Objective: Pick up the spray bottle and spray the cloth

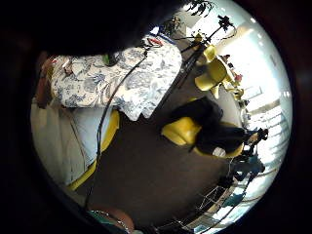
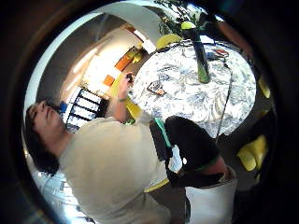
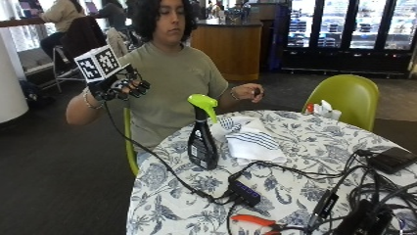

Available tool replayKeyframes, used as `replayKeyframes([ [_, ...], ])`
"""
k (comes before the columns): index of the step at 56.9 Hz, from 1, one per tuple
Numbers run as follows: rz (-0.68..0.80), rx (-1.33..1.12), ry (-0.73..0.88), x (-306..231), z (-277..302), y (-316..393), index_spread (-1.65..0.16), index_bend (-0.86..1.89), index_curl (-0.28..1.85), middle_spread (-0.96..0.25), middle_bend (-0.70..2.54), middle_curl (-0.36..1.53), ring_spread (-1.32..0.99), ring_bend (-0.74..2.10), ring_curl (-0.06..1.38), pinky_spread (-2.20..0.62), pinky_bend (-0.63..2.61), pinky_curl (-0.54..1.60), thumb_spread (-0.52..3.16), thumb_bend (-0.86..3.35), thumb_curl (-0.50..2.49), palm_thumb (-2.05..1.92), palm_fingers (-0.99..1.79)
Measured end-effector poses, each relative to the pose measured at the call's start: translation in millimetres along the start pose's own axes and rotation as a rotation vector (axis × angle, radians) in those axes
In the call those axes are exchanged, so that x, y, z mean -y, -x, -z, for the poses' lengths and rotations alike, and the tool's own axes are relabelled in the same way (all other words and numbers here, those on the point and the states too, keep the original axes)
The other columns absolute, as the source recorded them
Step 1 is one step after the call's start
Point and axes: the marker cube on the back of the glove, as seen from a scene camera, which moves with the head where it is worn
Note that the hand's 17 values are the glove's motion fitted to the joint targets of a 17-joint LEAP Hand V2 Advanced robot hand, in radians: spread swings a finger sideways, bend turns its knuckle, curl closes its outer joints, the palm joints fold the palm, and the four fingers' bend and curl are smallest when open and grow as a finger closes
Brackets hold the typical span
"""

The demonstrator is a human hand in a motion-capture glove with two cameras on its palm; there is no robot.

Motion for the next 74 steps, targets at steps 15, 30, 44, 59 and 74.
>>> replayKeyframes([
  [15, -0.036, -0.043, -0.007, 9.0, -2.4, 3.1, -0.36, 0.17, 0.21, -0.02, 0.21, 0.19, -0.09, 0.34, 0.20, 0.18, 0.26, 0.19, 1.01, 0.18, 0.16, 0.40, 0.45],
  [30, -0.096, 0.143, 0.077, 25.7, -27.7, 9.1, -0.39, 0.14, 0.24, -0.04, 0.17, 0.25, -0.10, 0.36, 0.25, 0.20, 0.28, 0.26, 1.13, 0.16, 0.25, 0.56, 0.39],
  [44, -0.120, 0.293, 0.057, 59.4, -58.9, 8.1, -0.40, 0.13, 0.23, -0.05, 0.18, 0.27, -0.09, 0.39, 0.28, 0.20, 0.34, 0.31, 1.09, 0.09, 0.30, 0.65, 0.32],
  [59, -0.237, 0.728, -0.138, 107.5, -89.1, -3.3, -0.39, 0.15, 0.24, -0.01, 0.20, 0.30, -0.07, 0.39, 0.30, 0.20, 0.36, 0.33, 1.00, 0.01, 0.34, 0.74, 0.35],
  [74, -0.416, 0.921, -0.349, 153.1, -115.2, -22.2, -0.38, 0.15, 0.26, 0.00, 0.18, 0.31, -0.06, 0.40, 0.31, 0.19, 0.36, 0.34, 1.00, 0.02, 0.40, 0.92, 0.50],
])
